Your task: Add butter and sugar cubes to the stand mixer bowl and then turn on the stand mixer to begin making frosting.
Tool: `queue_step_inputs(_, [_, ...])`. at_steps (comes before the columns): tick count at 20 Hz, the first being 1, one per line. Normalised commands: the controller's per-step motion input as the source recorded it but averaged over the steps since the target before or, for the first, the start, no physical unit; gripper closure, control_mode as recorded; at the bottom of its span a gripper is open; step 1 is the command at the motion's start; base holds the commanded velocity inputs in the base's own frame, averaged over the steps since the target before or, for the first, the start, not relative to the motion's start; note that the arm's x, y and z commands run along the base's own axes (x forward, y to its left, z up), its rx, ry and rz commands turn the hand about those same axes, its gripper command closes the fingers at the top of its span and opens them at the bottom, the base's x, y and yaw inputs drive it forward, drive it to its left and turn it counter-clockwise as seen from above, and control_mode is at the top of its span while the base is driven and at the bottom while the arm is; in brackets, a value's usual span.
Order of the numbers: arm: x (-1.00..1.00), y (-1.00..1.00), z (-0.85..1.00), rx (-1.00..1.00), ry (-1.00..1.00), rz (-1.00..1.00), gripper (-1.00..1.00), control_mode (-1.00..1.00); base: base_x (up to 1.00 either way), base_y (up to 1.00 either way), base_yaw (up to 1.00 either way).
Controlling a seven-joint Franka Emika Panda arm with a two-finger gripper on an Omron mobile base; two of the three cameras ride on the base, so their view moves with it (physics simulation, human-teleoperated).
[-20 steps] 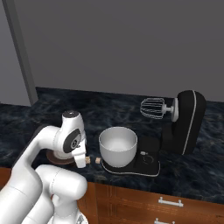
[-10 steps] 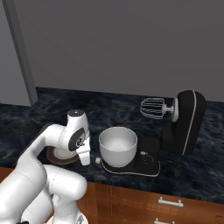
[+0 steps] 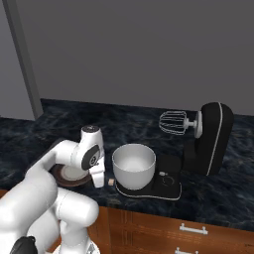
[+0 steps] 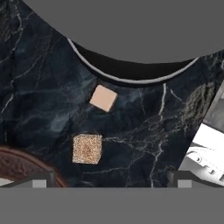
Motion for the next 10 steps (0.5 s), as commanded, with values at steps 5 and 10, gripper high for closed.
queue_step_inputs(5, [0.13,0.05,-0.25,0.00,0.04,0.00,-1.00,-1.00,0.00,0.00,0.00])
queue_step_inputs(10, [0.09,0.08,-0.22,0.00,0.05,0.00,-1.00,-1.00,0.00,0.00,0.00])
